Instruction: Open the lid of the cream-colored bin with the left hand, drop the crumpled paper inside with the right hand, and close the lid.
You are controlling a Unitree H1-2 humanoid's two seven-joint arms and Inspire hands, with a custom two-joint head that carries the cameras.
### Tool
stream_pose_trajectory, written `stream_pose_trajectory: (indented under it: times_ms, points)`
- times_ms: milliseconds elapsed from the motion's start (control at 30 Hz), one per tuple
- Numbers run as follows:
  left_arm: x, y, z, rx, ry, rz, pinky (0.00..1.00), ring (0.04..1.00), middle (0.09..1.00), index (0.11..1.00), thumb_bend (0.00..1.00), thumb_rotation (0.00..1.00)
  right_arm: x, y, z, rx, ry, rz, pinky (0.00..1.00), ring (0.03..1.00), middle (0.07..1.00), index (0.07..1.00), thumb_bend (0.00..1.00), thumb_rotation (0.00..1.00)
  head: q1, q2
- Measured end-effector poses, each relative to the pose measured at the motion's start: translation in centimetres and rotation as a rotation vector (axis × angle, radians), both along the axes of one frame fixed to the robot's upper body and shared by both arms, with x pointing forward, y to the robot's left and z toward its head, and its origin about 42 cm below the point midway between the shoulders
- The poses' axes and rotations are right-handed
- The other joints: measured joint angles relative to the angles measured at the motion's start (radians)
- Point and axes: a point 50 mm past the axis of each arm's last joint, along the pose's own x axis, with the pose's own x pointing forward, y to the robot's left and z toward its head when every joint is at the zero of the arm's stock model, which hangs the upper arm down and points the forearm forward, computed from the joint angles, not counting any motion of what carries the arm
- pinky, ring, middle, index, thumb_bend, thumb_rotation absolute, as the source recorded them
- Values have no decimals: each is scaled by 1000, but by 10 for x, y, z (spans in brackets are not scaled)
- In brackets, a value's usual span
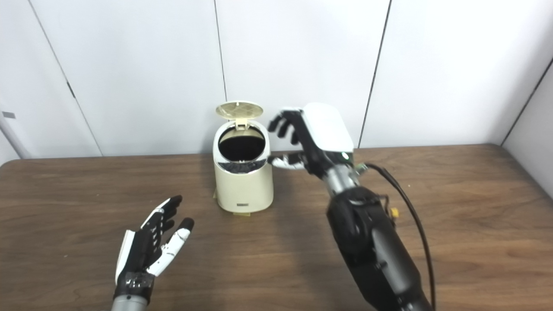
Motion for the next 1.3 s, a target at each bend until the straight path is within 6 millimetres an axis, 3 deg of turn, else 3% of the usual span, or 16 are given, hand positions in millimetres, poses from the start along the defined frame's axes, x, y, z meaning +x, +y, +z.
stream_pose_trajectory:
  times_ms: [133, 233, 300, 400, 433, 533, 733, 933, 1133, 1300]
  points:
    - [0, 3, 0, -16, -1, 6, 909, 907, 891, 919, 611, 620, -13, -9, -10, 49, 25, -24, 347, 383, 493, 574, 507, 0, 0, 3]
    - [0, 5, 0, -18, -1, 17, 907, 909, 895, 925, 612, 645, -21, -9, -17, 97, 86, -41, 461, 570, 636, 506, 508, 143, -3, 3]
    - [0, 7, 0, -17, -2, 25, 902, 907, 892, 921, 616, 657, -21, -7, -19, 113, 132, -31, 558, 673, 728, 703, 564, 379, -5, 2]
    - [0, 7, 0, -15, -3, 28, 899, 900, 886, 921, 617, 655, -19, -4, -19, 103, 159, 0, 787, 869, 887, 887, 583, 661, -3, 2]
    - [0, 8, 0, -15, -3, 29, 897, 898, 885, 921, 616, 653, -16, -3, -19, 92, 161, 11, 845, 923, 933, 932, 587, 755, -3, 0]
    - [0, 8, 0, -15, -3, 28, 898, 901, 888, 921, 618, 653, -6, -3, -10, 53, 153, 33, 949, 987, 988, 988, 610, 884, -3, 2]
    - [0, 7, 0, -16, -2, 24, 931, 929, 909, 922, 612, 650, 14, 8, 12, -2, 112, 57, 1000, 1000, 1000, 989, 631, 915, -2, 0]
    - [0, 6, 0, -14, -2, 22, 925, 926, 909, 922, 622, 647, 29, 21, 18, -61, 116, 66, 1000, 1000, 1000, 998, 617, 995, 2, -2]
    - [0, 5, 0, -15, -3, 19, 931, 927, 907, 919, 629, 643, 43, 24, 28, -98, 94, 47, 975, 1000, 1000, 1000, 606, 1000, 9, -3]
    - [0, 6, 0, -13, -3, 20, 917, 921, 904, 918, 625, 657, 43, 23, 32, -94, 69, 31, 951, 1000, 1000, 1000, 589, 1000, 8, -2]
